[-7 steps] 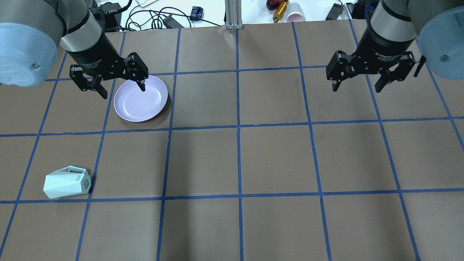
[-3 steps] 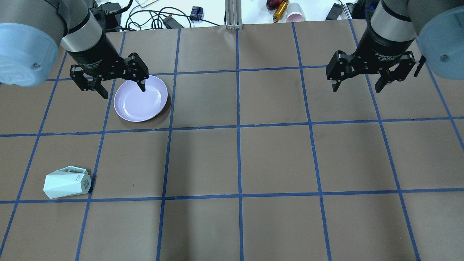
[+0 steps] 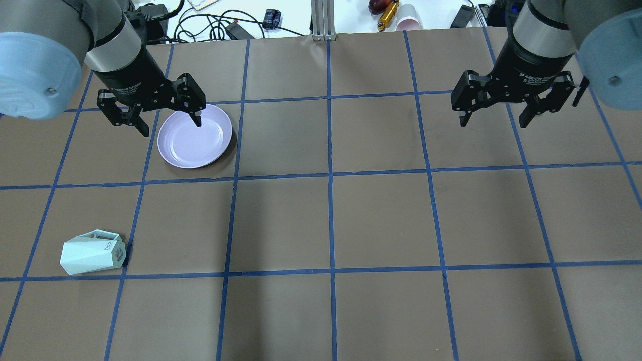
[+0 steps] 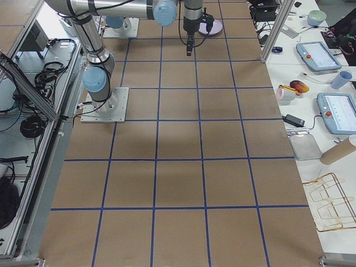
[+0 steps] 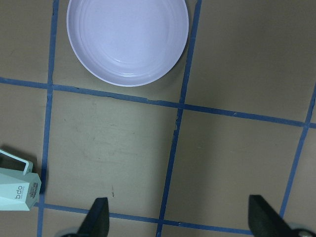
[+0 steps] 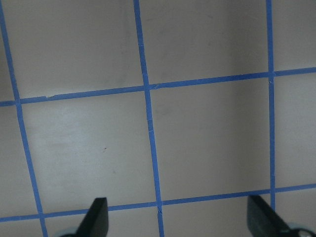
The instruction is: Flip cup and place on plate
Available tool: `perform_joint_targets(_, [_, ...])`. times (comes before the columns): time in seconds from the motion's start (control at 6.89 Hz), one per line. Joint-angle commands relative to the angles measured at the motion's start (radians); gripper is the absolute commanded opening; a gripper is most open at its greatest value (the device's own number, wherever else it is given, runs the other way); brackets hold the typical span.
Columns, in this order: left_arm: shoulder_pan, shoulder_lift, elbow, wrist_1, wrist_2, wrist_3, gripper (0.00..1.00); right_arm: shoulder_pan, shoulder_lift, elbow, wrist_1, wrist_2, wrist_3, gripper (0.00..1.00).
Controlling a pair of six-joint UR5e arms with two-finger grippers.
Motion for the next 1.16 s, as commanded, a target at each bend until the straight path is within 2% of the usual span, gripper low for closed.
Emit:
perform_joint_targets(0.0, [0.0, 0.004, 0.0, 0.0, -0.002, 0.001, 1.0, 0.0, 0.0, 0.0, 0.0, 0.0, 0.0, 1.0])
perform_joint_targets(1.02, [0.012, 0.007, 0.0, -0.005, 0.011, 0.039, 1.0, 0.0, 0.0, 0.0, 0.0, 0.0, 0.0, 1.0])
